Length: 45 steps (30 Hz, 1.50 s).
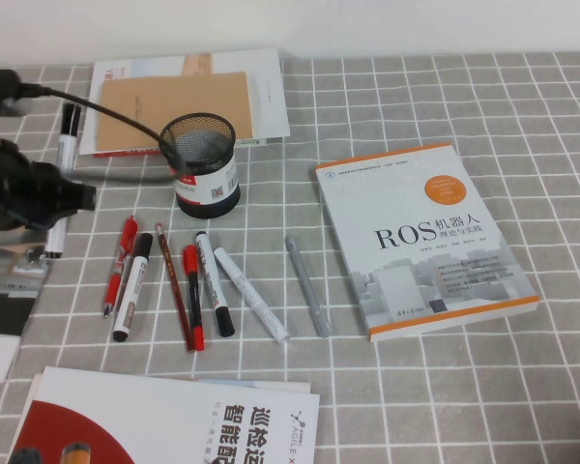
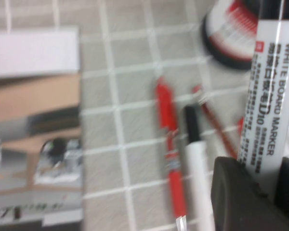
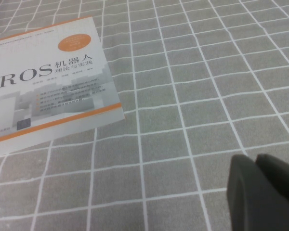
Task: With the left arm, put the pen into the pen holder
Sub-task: Place the pen onto the pen holder
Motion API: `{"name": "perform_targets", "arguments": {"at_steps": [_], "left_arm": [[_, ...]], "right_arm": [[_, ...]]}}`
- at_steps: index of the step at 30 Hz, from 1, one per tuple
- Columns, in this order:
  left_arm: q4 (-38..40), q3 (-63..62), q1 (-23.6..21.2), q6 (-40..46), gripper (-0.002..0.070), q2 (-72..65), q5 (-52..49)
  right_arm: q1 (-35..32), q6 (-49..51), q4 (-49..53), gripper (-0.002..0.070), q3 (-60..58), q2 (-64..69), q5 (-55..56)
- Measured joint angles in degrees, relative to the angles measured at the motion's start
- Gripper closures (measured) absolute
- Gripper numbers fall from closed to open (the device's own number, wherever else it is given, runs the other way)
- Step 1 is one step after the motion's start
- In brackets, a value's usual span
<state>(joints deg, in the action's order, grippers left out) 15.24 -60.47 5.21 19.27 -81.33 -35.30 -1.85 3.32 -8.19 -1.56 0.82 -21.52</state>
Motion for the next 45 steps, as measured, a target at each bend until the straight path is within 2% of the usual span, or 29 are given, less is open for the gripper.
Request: {"name": "perform_targets", "arguments": {"at_steps": [6,12,16,19,22,26,30,33,37,45], "left_arm": [[15.3,8.7,0.0,14.9,0.0565,8.0,9.4],[28.2,12.0,0.0,30.3,0.0565,9.2,11.8],[33.0,12.0,1.9,37.7,0.0565,9.2,11.8],[33.8,12.0,4.0,37.7,0.0565,9.2,13.6],[30.6,12.8,7.9,33.0,0.0565,9.2,20.7],[18.0,13.9,11.3,18.6,0.0565,9.0,28.3],[-5.5,14.3,11.8,-8.1,0.0565,6.8,35.3],[-16.7,14.3,11.8,-21.8,0.0565,3.7,40.6],[-20.6,14.3,11.8,-27.8,0.0565,-0.4,49.7],[-21.9,11.0,11.8,-30.0,0.0565,-10.0,65.7]], "right_arm": [[0.0,0.0,0.0,0.0691,0.0,0.0,0.0],[0.0,0.0,0.0,0.0691,0.0,0.0,0.0],[0.0,0.0,0.0,0.0691,0.0,0.0,0.0],[0.0,0.0,0.0,0.0691,0.0,0.0,0.0],[0.0,0.0,0.0,0.0691,0.0,0.0,0.0],[0.0,0.0,0.0,0.0691,0.0,0.0,0.0],[0.0,0.0,0.0,0.0691,0.0,0.0,0.0],[0.0,0.0,0.0,0.0691,0.0,0.0,0.0],[0.0,0.0,0.0,0.0691,0.0,0.0,0.0],[0.0,0.0,0.0,0.0691,0.0,0.0,0.0]]}}
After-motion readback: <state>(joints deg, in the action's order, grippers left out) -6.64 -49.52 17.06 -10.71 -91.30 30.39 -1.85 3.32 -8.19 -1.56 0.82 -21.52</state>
